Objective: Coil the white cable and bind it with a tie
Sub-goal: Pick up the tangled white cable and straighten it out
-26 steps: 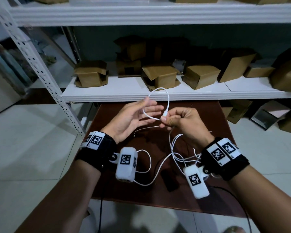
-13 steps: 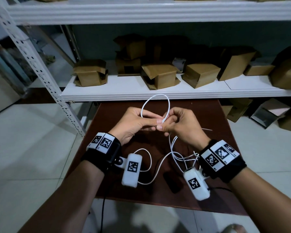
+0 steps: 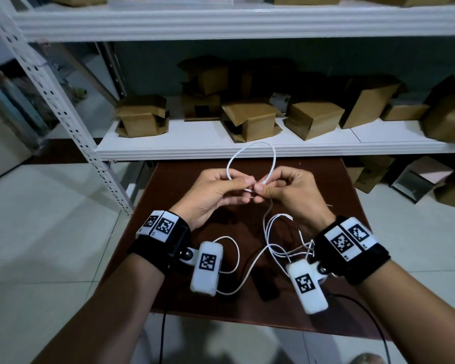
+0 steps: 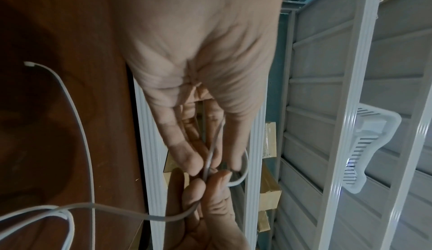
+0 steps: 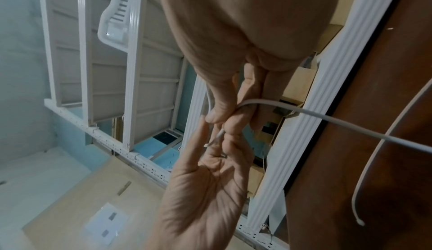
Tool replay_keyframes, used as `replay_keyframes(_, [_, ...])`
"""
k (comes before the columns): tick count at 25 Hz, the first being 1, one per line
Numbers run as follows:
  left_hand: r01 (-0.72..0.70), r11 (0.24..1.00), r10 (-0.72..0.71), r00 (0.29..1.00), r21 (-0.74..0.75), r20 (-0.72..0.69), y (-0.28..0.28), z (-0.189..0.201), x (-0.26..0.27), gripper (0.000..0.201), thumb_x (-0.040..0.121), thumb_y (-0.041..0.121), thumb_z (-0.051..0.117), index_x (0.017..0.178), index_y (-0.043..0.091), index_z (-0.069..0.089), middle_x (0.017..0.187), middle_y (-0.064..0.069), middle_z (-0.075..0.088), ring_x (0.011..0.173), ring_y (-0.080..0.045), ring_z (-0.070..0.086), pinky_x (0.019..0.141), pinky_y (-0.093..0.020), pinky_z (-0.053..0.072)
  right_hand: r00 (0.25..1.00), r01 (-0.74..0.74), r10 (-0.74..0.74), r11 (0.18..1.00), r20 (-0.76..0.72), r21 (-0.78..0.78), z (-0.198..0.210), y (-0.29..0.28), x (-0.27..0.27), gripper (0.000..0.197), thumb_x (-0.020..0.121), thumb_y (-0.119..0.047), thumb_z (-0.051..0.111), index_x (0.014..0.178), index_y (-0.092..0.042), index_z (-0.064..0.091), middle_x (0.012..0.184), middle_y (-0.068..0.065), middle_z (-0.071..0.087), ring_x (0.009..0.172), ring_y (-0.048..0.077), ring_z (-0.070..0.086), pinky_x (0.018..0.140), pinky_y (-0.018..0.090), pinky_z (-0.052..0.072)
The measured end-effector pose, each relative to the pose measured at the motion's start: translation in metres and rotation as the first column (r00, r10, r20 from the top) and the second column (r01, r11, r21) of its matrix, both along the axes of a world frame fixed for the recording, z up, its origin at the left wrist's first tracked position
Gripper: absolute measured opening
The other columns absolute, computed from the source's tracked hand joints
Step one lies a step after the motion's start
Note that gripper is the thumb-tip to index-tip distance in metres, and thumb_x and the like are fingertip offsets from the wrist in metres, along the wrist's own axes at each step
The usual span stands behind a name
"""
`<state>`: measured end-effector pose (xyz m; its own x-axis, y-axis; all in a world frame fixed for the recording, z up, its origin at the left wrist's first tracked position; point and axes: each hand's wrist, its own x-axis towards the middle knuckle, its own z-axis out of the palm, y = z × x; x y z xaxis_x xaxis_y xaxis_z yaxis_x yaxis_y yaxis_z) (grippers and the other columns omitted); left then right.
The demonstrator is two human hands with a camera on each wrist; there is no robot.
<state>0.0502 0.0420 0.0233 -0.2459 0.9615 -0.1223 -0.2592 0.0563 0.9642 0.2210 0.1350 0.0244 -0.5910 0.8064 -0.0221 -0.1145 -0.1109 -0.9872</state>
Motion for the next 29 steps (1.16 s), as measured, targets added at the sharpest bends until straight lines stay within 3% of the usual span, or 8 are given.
replay_keyframes(2, [0.013,0.998,-0.012,1.0,0.057,-0.015,0.0,-0.001,0.004,0.034,0.073,0.0,0.082,0.106,-0.006,0.075,0.096,-0.027,0.076,0.08,-0.029,0.078,0.08,-0.029,0.064,0.999,0.016,-0.019,0.998,-0.039,-0.056,0.002,-0.002,0.001,0.021,0.064,-0.002,0.083,0.078,0.002,0.067,0.072,0.022,0.072,0.062,0.026,0.074,0.067,0.03,0.064])
replay_keyframes(4, [-0.03,0.996,0.032,0.999,0.089,-0.029,0.001,-0.002,0.008,0.035,0.071,-0.007,0.081,0.106,-0.008,0.075,0.099,-0.032,0.075,0.081,-0.033,0.079,0.083,-0.031,0.064,0.998,0.012,-0.017,0.996,-0.059,-0.089,0.005,-0.003,0.001,0.018,0.067,-0.002,0.082,0.079,0.001,0.069,0.075,0.024,0.073,0.063,0.026,0.074,0.071,0.032,0.063])
replay_keyframes(8, [-0.102,0.991,0.1,0.995,0.082,0.027,0.003,-0.002,0.008,0.031,0.068,-0.001,0.085,0.098,0.0,0.077,0.098,-0.029,0.076,0.078,-0.029,0.078,0.083,-0.032,0.065,0.996,0.009,-0.02,0.991,-0.083,-0.136,0.012,-0.005,0.001,0.013,0.084,-0.004,0.078,0.086,0.005,0.069,0.079,0.023,0.073,0.062,0.022,0.073,0.068,0.03,0.063])
replay_keyframes(10, [-0.112,0.99,0.11,0.993,0.081,0.032,0.003,-0.002,0.007,0.03,0.071,-0.001,0.084,0.1,0.0,0.076,0.091,-0.022,0.077,0.079,-0.027,0.078,0.081,-0.03,0.065,0.995,0.054,-0.065,0.989,-0.074,-0.136,0.012,-0.005,0.0,0.013,0.09,-0.004,0.074,0.085,0.006,0.069,0.074,0.017,0.072,0.06,0.019,0.07,0.064,0.027,0.06])
replay_keyframes(13, [-0.169,0.981,0.166,0.985,0.092,0.035,0.005,-0.004,0.003,0.022,0.081,-0.01,0.077,0.101,-0.002,0.075,0.088,-0.017,0.075,0.086,-0.027,0.077,0.083,-0.032,0.064,0.993,0.121,-0.121,0.991,0.015,-0.056,0.008,0.0,0.001,0.008,0.087,-0.001,0.075,0.091,0.006,0.076,0.072,0.008,0.073,0.066,0.013,0.064,0.072,0.024,0.053])
replay_keyframes(18, [-0.237,0.967,0.23,0.97,0.098,0.08,0.006,-0.005,-0.001,0.019,0.085,-0.014,0.072,0.101,-0.004,0.074,0.089,-0.023,0.074,0.09,-0.03,0.078,0.086,-0.035,0.064,0.989,0.125,-0.136,0.977,-0.052,-0.174,0.01,-0.002,0.003,0.021,0.077,0.014,0.078,0.096,0.01,0.069,0.091,0.033,0.073,0.075,0.033,0.074,0.083,0.039,0.063])
replay_keyframes(22, [-0.191,0.976,0.178,0.976,0.103,0.125,0.008,-0.007,0.004,0.019,0.088,-0.014,0.069,0.102,-0.003,0.075,0.093,-0.02,0.073,0.09,-0.026,0.078,0.086,-0.032,0.063,0.98,0.119,-0.148,0.972,-0.133,-0.204,0.01,-0.006,-0.002,0.017,0.076,0.014,0.078,0.086,0.008,0.065,0.087,0.032,0.074,0.079,0.035,0.078,0.087,0.042,0.064])
replay_keyframes(29, [-0.187,0.979,0.168,0.967,0.084,0.192,0.01,-0.007,0.006,0.017,0.097,-0.01,0.059,0.106,-0.003,0.071,0.103,-0.018,0.079,0.102,-0.025,0.077,0.087,-0.027,0.061,0.983,0.173,-0.177,0.982,-0.052,-0.074,0.008,-0.011,-0.003,0.016,0.073,0.004,0.086,0.075,0.0,0.071,0.092,0.025,0.078,0.087,0.031,0.078,0.087,0.037,0.062])
